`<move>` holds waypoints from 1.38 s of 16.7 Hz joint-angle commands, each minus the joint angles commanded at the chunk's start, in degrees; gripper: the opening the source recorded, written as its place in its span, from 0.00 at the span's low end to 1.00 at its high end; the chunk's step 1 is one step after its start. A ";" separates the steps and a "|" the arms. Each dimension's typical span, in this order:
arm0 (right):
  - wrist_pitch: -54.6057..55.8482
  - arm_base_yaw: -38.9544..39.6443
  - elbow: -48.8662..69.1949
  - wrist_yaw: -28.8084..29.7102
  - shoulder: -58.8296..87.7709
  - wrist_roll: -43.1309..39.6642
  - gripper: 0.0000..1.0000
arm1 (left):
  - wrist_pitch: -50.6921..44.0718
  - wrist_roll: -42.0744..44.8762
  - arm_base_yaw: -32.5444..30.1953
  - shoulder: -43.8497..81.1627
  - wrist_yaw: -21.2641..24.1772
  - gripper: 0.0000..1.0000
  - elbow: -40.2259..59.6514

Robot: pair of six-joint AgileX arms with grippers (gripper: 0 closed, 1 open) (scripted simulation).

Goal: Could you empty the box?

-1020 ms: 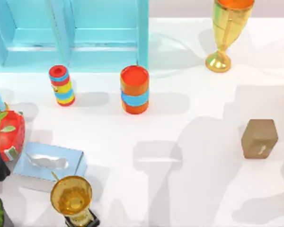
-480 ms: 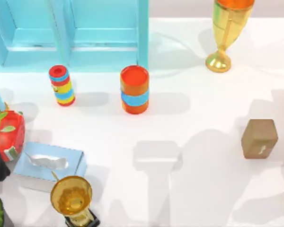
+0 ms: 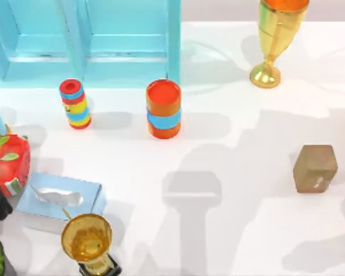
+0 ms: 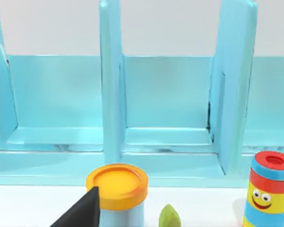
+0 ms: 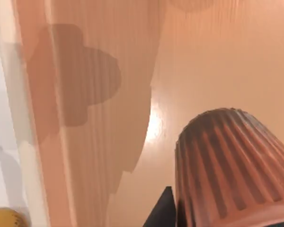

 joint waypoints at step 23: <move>23.86 62.12 -40.59 -0.28 -17.90 62.03 0.00 | 0.00 0.00 0.00 0.00 0.00 1.00 0.00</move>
